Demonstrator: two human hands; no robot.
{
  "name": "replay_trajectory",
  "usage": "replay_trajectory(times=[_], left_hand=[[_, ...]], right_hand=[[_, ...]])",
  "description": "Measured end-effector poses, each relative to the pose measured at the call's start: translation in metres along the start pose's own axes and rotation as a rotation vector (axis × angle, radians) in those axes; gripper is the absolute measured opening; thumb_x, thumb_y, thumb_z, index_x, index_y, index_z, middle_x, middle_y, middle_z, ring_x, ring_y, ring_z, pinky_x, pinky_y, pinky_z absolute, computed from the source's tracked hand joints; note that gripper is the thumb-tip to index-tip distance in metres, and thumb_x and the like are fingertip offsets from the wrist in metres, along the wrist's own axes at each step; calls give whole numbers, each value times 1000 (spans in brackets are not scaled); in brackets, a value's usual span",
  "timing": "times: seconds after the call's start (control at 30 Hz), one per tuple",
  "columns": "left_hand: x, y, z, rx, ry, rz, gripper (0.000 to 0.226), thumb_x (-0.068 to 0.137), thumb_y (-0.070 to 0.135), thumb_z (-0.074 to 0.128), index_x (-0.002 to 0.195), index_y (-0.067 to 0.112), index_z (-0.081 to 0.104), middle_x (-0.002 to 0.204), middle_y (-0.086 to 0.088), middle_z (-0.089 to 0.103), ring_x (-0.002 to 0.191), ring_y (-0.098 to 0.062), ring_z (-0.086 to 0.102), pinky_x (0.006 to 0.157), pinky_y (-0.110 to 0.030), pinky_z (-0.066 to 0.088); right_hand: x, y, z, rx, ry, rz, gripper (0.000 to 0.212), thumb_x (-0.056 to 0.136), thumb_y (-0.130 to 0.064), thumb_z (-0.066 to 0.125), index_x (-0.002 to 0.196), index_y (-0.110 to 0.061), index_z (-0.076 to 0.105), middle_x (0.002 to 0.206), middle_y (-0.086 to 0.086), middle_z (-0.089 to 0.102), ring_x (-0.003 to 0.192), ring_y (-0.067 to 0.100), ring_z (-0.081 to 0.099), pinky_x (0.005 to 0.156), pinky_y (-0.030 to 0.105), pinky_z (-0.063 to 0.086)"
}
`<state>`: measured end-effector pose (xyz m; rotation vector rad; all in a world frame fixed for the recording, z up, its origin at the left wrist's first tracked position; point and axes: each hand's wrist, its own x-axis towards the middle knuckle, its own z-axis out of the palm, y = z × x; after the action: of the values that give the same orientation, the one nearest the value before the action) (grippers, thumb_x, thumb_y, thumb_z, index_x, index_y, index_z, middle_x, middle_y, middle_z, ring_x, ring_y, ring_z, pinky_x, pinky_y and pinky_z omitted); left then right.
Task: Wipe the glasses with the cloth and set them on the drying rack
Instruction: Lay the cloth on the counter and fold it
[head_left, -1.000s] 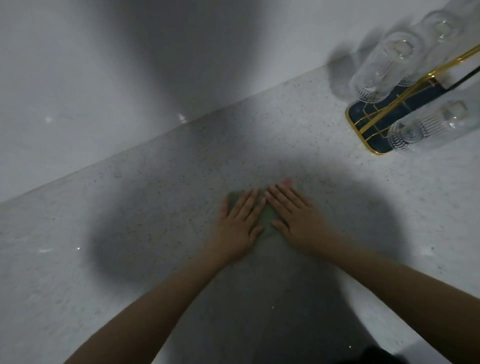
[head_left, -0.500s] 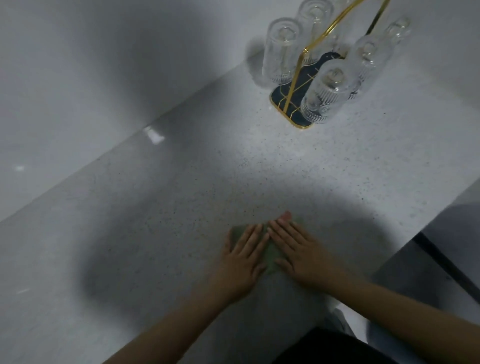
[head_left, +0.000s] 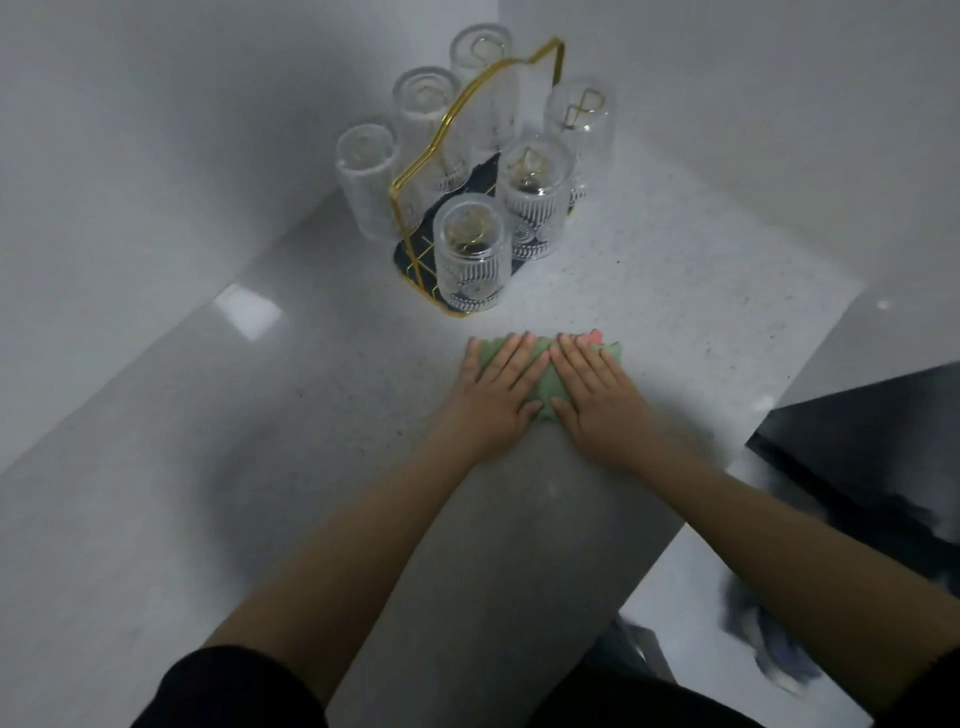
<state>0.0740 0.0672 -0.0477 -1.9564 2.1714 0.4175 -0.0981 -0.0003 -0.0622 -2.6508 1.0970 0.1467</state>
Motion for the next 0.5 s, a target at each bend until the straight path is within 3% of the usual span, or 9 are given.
replay_trajectory(times=[0.2,0.4,0.5], left_hand=[[60,17,-22,-15,-21,0,72,90,49,-1,155,21,-4,159,-1,-20,151,-20,-11,116,-55,-14],[99,24,-41,-60,-101,-46,64,104,46,20,154,23,-11,163,-2,-19,149,-16,-19,117,-53,-13],[106,26,-52,-130,-103,-74,66,102,47,32,156,27,-1,164,-6,-13,151,-21,-14,119,-50,-9]], right_hand=[[23,56,-20,-13,-7,5,67,96,-51,6,147,-9,15,155,8,22,143,21,13,116,37,6],[48,91,-36,9,-47,-41,73,94,-56,1,147,-8,18,155,8,18,143,25,13,115,34,-3],[57,104,-48,25,-71,-108,84,86,-66,-6,150,-15,13,156,0,4,145,19,0,116,32,-9]])
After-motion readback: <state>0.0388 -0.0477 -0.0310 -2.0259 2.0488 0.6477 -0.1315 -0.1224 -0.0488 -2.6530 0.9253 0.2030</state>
